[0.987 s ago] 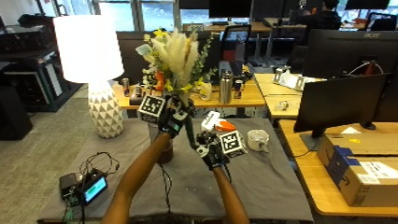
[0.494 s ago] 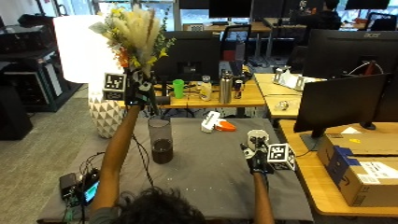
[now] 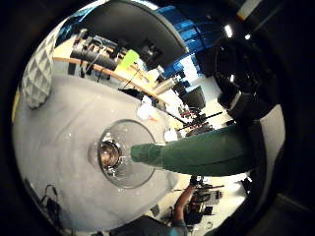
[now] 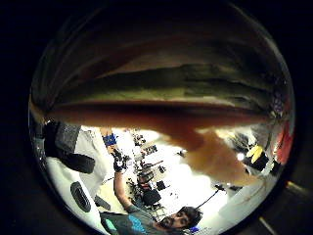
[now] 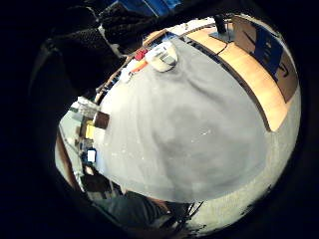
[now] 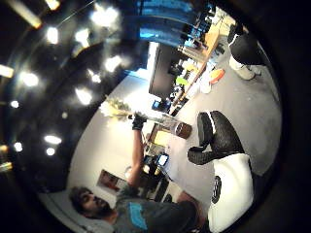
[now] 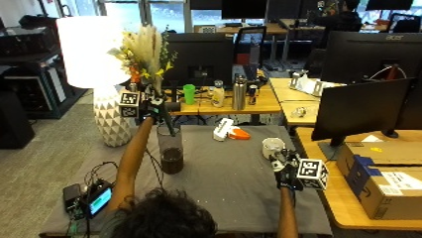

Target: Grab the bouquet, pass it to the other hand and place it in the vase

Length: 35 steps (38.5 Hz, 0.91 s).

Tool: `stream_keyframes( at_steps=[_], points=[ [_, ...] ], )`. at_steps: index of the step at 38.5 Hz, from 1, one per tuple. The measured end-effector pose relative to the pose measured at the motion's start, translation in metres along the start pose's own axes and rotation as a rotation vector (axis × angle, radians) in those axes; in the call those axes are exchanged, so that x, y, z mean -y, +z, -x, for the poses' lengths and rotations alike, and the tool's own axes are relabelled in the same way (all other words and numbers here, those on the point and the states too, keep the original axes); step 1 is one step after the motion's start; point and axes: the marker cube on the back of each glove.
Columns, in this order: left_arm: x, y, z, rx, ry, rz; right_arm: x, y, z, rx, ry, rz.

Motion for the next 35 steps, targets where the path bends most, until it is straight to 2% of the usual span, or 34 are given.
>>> stream_keyframes(
  at_steps=[1, 2, 5, 9, 13, 17, 21, 25, 31, 35],
  points=[
    [-0.006, 0.005, 0.003, -0.015, -0.067, 0.012, -0.001, 0.002, 0.001, 0.005, -0.002, 0.006],
    [-0.010, 0.009, 0.006, -0.024, -0.095, 0.027, -0.002, 0.004, 0.002, 0.009, -0.003, 0.013],
    [-0.009, 0.018, 0.024, -0.031, -0.081, 0.054, -0.005, 0.010, 0.005, 0.016, -0.006, 0.037],
    [0.003, 0.022, 0.052, -0.036, -0.114, 0.009, -0.006, 0.017, 0.005, 0.028, -0.012, 0.049],
    [0.001, 0.021, 0.060, -0.030, -0.128, 0.008, -0.003, 0.019, 0.002, 0.037, -0.015, 0.048],
    [-0.008, 0.014, 0.070, 0.119, -0.151, 0.043, -0.005, 0.017, 0.004, 0.037, -0.027, 0.042],
    [-0.030, -0.002, 0.065, 0.313, -0.187, 0.071, -0.014, 0.009, 0.013, 0.038, -0.027, 0.045],
    [-0.033, -0.029, 0.068, 0.390, -0.156, 0.030, -0.020, 0.007, 0.019, 0.052, -0.027, 0.051],
    [-0.041, -0.076, 0.053, 0.360, -0.088, -0.103, -0.012, 0.017, 0.007, 0.059, -0.046, 0.045],
    [-0.046, -0.094, 0.054, 0.328, -0.041, -0.135, -0.011, 0.026, 0.009, 0.070, -0.061, 0.052]
  ],
)
